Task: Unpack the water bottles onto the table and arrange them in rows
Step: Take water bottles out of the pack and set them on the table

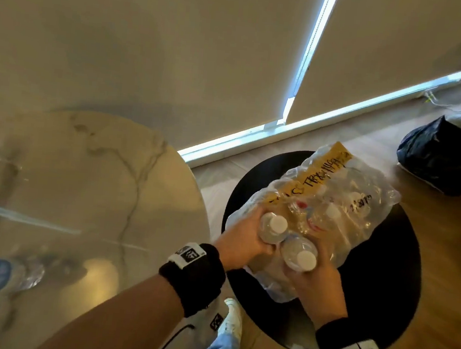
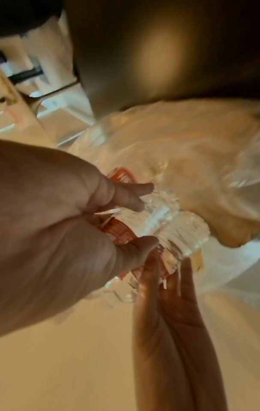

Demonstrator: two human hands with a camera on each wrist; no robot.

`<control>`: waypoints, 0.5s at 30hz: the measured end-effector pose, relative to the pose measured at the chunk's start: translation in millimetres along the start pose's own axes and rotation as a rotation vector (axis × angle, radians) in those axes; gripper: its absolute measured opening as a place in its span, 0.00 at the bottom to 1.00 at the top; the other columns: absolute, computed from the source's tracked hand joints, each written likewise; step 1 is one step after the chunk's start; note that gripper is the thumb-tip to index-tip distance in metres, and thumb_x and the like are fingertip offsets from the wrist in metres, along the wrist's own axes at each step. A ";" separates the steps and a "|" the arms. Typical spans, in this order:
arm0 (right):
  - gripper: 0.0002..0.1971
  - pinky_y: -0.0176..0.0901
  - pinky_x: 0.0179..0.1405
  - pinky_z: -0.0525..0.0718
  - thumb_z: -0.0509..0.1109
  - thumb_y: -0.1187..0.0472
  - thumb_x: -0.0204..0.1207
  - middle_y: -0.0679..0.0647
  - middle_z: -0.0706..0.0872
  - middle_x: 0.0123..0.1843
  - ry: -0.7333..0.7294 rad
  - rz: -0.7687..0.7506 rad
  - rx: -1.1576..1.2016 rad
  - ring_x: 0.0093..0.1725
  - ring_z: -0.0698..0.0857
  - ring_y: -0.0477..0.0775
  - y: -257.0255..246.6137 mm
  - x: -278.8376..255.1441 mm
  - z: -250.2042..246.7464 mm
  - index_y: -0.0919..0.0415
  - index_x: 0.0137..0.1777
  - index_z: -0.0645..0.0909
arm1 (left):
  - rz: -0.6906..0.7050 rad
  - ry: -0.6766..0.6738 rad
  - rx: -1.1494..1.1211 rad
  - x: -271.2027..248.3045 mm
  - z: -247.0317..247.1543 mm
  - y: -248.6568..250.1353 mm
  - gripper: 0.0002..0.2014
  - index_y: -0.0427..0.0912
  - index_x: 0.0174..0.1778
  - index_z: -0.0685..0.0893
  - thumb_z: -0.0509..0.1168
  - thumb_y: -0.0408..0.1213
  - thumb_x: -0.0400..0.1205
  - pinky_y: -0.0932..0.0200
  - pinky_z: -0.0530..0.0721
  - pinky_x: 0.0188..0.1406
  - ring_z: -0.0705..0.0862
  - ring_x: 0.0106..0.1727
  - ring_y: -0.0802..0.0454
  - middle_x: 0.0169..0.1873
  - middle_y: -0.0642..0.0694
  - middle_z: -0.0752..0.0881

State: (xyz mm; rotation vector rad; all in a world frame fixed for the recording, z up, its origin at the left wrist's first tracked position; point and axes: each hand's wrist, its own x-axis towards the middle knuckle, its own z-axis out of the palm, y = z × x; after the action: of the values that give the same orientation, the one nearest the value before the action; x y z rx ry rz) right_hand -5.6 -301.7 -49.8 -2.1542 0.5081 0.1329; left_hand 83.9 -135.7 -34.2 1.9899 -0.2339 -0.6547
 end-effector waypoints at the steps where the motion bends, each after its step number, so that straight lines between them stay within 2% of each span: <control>1: 0.29 0.30 0.40 0.78 0.84 0.56 0.64 0.46 0.87 0.50 -0.018 -0.042 -0.007 0.47 0.87 0.49 -14.5 -11.9 -3.4 0.43 0.62 0.75 | 0.000 -0.003 0.010 -21.0 -8.8 2.8 0.34 0.56 0.70 0.73 0.79 0.39 0.69 0.55 0.81 0.68 0.82 0.64 0.58 0.64 0.56 0.82; 4: 0.24 0.27 0.40 0.81 0.85 0.51 0.61 0.41 0.88 0.44 -0.140 -0.110 0.007 0.42 0.87 0.39 -66.6 -50.5 4.3 0.40 0.53 0.77 | 0.013 0.115 -0.040 -91.3 -36.0 -16.2 0.30 0.55 0.67 0.75 0.79 0.40 0.72 0.63 0.83 0.57 0.84 0.56 0.61 0.58 0.57 0.84; 5: 0.23 0.26 0.40 0.81 0.86 0.51 0.62 0.40 0.88 0.43 -0.197 -0.140 0.010 0.43 0.86 0.35 -82.3 -63.5 14.3 0.41 0.53 0.78 | -0.005 0.166 -0.067 -117.2 -46.9 -24.4 0.29 0.56 0.67 0.75 0.79 0.40 0.72 0.63 0.83 0.56 0.84 0.56 0.61 0.58 0.58 0.84; 7: 0.23 0.23 0.40 0.80 0.85 0.55 0.62 0.40 0.88 0.45 -0.332 -0.193 -0.006 0.45 0.85 0.30 -108.8 -88.3 45.6 0.42 0.54 0.79 | -0.063 0.288 -0.126 -171.6 -68.9 -51.9 0.30 0.59 0.66 0.76 0.79 0.39 0.70 0.57 0.85 0.59 0.83 0.59 0.61 0.59 0.58 0.83; 10: 0.26 0.27 0.41 0.80 0.84 0.51 0.62 0.43 0.88 0.47 -0.510 -0.197 -0.013 0.46 0.86 0.37 -142.0 -125.6 114.8 0.43 0.58 0.77 | -0.219 0.467 -0.159 -250.6 -105.7 -98.9 0.33 0.67 0.64 0.77 0.80 0.43 0.66 0.48 0.86 0.64 0.83 0.61 0.62 0.61 0.60 0.82; 13: 0.25 0.24 0.39 0.80 0.83 0.49 0.63 0.42 0.89 0.46 -0.630 -0.197 0.005 0.44 0.86 0.33 -168.0 -157.6 189.2 0.45 0.59 0.77 | -0.311 0.610 -0.141 -312.2 -141.8 -144.8 0.33 0.77 0.59 0.76 0.82 0.46 0.63 0.49 0.87 0.63 0.84 0.61 0.59 0.60 0.60 0.83; 14: 0.24 0.24 0.40 0.81 0.82 0.50 0.64 0.41 0.89 0.47 -0.669 -0.193 0.004 0.44 0.86 0.33 -179.8 -171.4 214.7 0.44 0.58 0.77 | -0.339 0.640 -0.137 -333.7 -153.9 -159.9 0.32 0.77 0.58 0.76 0.82 0.45 0.64 0.50 0.88 0.62 0.85 0.60 0.59 0.59 0.61 0.84; 15: 0.24 0.28 0.45 0.83 0.81 0.49 0.64 0.40 0.89 0.48 -0.690 -0.191 -0.006 0.46 0.86 0.34 -189.5 -183.7 239.5 0.43 0.58 0.76 | -0.359 0.674 -0.135 -353.1 -164.8 -173.5 0.32 0.74 0.58 0.77 0.83 0.44 0.65 0.49 0.88 0.61 0.86 0.59 0.59 0.58 0.61 0.85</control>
State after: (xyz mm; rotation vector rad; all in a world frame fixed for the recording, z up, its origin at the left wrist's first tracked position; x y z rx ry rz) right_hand -74.7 44.2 0.9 -1.9847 -0.0974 0.7356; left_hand -141.3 225.1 -0.9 2.0179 0.5684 -0.1769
